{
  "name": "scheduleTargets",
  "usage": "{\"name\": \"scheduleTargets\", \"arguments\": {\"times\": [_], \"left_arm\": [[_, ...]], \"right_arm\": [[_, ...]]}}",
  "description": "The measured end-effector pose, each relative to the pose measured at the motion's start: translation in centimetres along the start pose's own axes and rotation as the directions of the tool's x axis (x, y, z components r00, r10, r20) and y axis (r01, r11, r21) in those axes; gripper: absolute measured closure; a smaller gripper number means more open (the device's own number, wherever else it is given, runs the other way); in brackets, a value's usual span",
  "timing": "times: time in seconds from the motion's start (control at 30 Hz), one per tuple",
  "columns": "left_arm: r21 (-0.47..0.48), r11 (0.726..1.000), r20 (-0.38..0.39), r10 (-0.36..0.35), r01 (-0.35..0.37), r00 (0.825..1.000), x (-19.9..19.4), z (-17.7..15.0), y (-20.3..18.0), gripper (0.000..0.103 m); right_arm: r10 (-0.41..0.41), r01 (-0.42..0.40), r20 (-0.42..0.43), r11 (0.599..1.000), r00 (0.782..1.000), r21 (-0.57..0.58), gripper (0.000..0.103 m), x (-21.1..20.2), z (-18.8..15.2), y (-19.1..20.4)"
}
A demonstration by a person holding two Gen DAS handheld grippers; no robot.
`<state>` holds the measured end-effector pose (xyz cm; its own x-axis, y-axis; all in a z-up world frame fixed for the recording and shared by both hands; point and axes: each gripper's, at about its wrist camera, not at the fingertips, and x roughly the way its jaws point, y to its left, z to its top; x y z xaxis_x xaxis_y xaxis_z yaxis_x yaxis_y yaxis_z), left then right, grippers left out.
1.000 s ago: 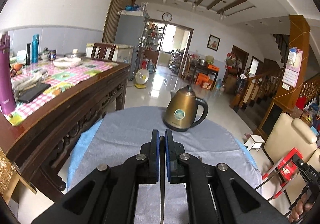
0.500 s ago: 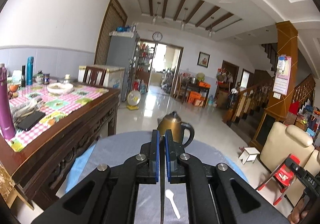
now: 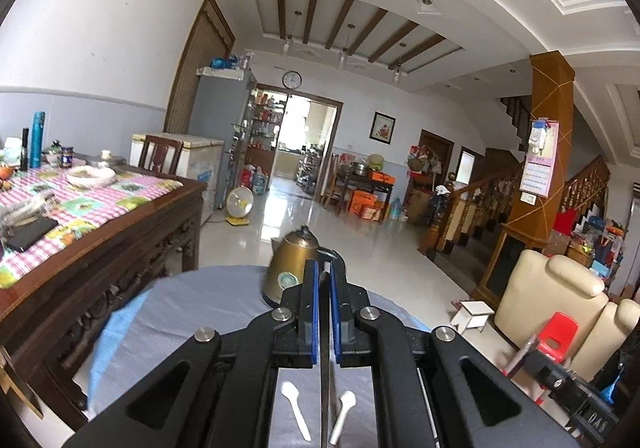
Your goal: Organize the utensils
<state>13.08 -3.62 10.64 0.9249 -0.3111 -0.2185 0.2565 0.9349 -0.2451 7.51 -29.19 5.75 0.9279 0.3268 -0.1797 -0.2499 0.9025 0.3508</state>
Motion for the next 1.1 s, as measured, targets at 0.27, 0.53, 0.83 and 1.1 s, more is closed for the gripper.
{"name": "scheduleTargets", "arguments": {"times": [0.27,0.53,0.83,1.1], "left_arm": [[-0.017,1.000,-0.088,0.001,-0.002,0.996,1.8,-3.9,-0.7,0.098],[0.011,1.000,-0.147,0.019,-0.018,0.989,2.9,-6.4,-1.3,0.098],[0.040,0.999,-0.195,0.016,-0.008,0.981,2.7,-6.8,-1.5,0.095],[0.167,0.984,-0.113,0.083,-0.063,0.990,-1.3,-6.0,-2.2,0.049]], "right_arm": [[0.000,-0.001,-0.071,1.000,0.997,-0.009,0.096,0.9,-2.8,0.0],[-0.009,0.008,-0.126,1.000,0.992,-0.008,0.097,1.5,-5.1,-0.3],[-0.002,0.014,-0.192,0.998,0.981,0.062,0.091,2.0,-5.8,-1.4],[-0.043,0.053,-0.073,0.990,0.996,0.134,0.061,-1.3,-4.4,-3.3]]}}
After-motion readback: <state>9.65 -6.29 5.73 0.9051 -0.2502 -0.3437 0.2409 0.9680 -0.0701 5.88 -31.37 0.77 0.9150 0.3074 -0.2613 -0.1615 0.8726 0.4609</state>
